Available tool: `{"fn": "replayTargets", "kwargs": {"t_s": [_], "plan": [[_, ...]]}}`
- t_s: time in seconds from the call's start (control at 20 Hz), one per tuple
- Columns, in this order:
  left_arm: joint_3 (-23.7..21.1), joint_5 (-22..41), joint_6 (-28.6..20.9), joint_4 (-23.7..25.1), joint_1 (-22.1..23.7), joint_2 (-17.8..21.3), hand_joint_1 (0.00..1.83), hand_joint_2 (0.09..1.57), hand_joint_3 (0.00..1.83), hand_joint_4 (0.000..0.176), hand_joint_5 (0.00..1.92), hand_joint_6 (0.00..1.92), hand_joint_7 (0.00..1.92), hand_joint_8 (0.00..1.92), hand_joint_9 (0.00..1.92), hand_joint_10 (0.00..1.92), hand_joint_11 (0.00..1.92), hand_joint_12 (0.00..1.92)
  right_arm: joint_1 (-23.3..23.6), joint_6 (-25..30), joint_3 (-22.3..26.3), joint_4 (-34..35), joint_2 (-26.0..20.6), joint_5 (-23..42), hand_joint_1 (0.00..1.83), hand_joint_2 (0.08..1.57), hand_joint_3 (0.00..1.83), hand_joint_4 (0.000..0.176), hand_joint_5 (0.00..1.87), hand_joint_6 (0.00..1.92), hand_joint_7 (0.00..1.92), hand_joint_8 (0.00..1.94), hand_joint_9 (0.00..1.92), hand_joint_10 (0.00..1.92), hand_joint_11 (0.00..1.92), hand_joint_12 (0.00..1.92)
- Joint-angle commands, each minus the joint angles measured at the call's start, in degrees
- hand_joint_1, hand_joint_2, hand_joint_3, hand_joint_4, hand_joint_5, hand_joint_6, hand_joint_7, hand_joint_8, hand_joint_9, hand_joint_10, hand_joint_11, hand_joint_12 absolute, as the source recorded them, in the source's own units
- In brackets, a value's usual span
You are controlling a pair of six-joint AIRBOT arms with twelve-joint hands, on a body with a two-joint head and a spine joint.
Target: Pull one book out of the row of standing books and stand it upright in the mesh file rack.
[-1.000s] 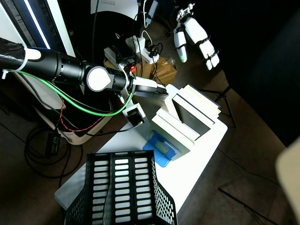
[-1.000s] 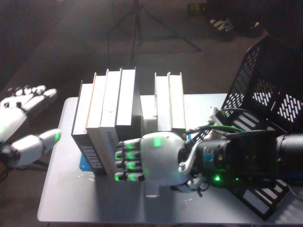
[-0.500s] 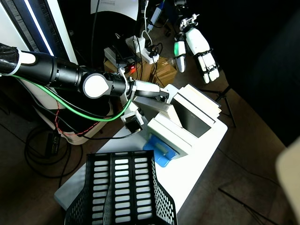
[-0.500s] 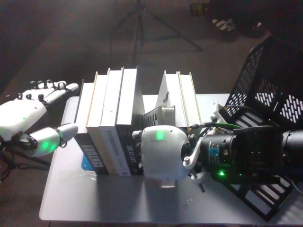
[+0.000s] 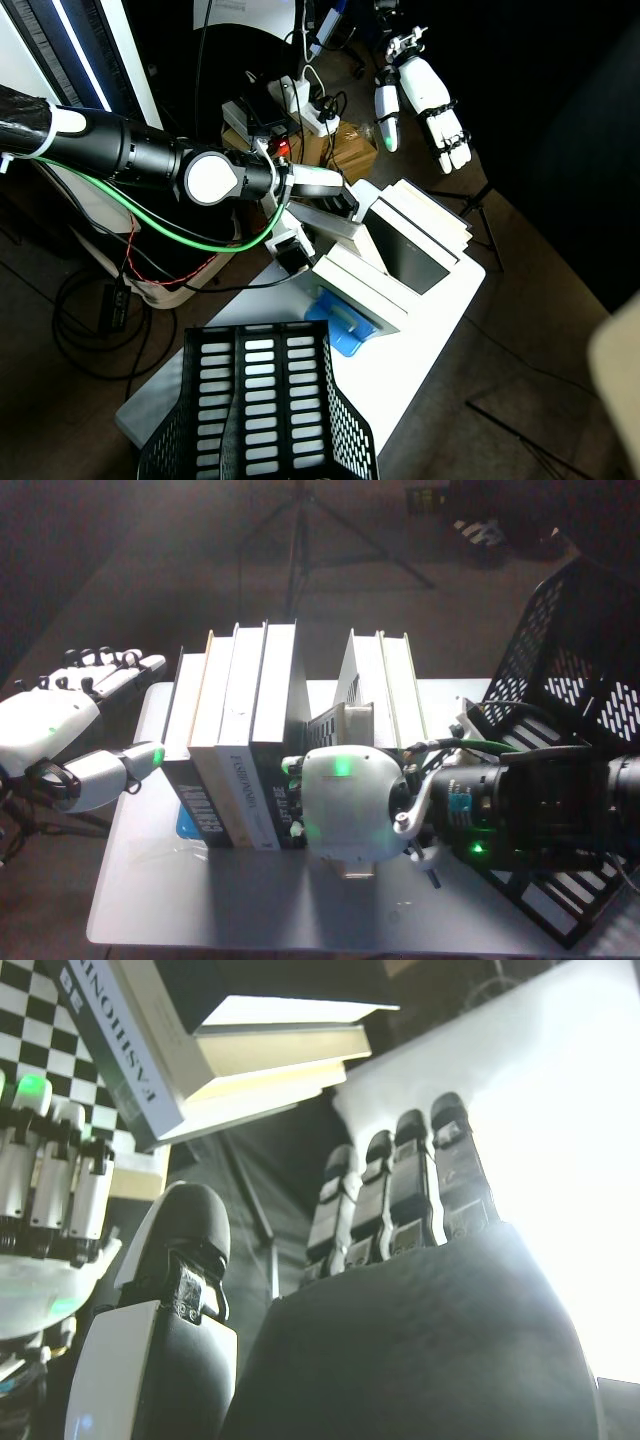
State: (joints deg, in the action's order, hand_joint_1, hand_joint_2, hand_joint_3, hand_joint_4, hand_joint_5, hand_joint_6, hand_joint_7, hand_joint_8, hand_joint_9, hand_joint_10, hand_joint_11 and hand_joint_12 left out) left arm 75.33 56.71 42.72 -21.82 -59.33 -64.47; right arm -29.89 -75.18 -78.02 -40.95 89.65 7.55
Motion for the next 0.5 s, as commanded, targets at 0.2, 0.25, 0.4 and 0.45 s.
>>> {"fn": "replayTargets", "kwargs": {"t_s": [0.2, 0.25, 0.4, 0.45], "plan": [[-0.1, 7.6, -0.1, -0.8, 0.3, 0.7, 0.36, 1.43, 0.00, 0.017, 0.08, 0.01, 0.00, 0.00, 0.00, 0.00, 0.00, 0.00, 0.8, -0.1, 4.4, 0.2, -6.2, -0.8, 1.38, 1.16, 0.00, 0.000, 0.79, 1.00, 0.96, 1.09, 0.86, 1.47, 0.75, 1.75], [-0.2, 7.7, -0.1, -0.9, 0.3, 0.7, 0.35, 1.43, 0.00, 0.019, 0.08, 0.01, 0.00, 0.00, 0.00, 0.00, 0.00, 0.00, 0.8, -0.1, 5.5, 0.2, -7.2, -0.2, 1.37, 1.16, 0.00, 0.000, 0.75, 1.11, 0.97, 1.06, 0.84, 1.48, 0.66, 1.78], [-0.7, 8.1, 0.0, -1.5, 0.0, 1.1, 0.30, 1.42, 0.00, 0.040, 0.07, 0.00, 0.00, 0.00, 0.00, 0.00, 0.00, 0.00, 1.2, 0.2, 9.2, 0.1, -10.2, 1.9, 1.38, 1.15, 0.00, 0.000, 0.83, 0.98, 1.00, 1.01, 0.83, 1.48, 0.59, 1.79], [-1.0, 8.2, 0.1, -1.7, 0.0, 1.3, 0.29, 1.42, 0.00, 0.047, 0.06, 0.00, 0.00, 0.00, 0.00, 0.00, 0.00, 0.00, 1.5, 0.7, 11.2, -0.9, -12.5, 2.5, 1.49, 1.14, 0.00, 0.000, 0.84, 0.98, 0.99, 1.00, 0.91, 1.33, 0.59, 1.71]]}}
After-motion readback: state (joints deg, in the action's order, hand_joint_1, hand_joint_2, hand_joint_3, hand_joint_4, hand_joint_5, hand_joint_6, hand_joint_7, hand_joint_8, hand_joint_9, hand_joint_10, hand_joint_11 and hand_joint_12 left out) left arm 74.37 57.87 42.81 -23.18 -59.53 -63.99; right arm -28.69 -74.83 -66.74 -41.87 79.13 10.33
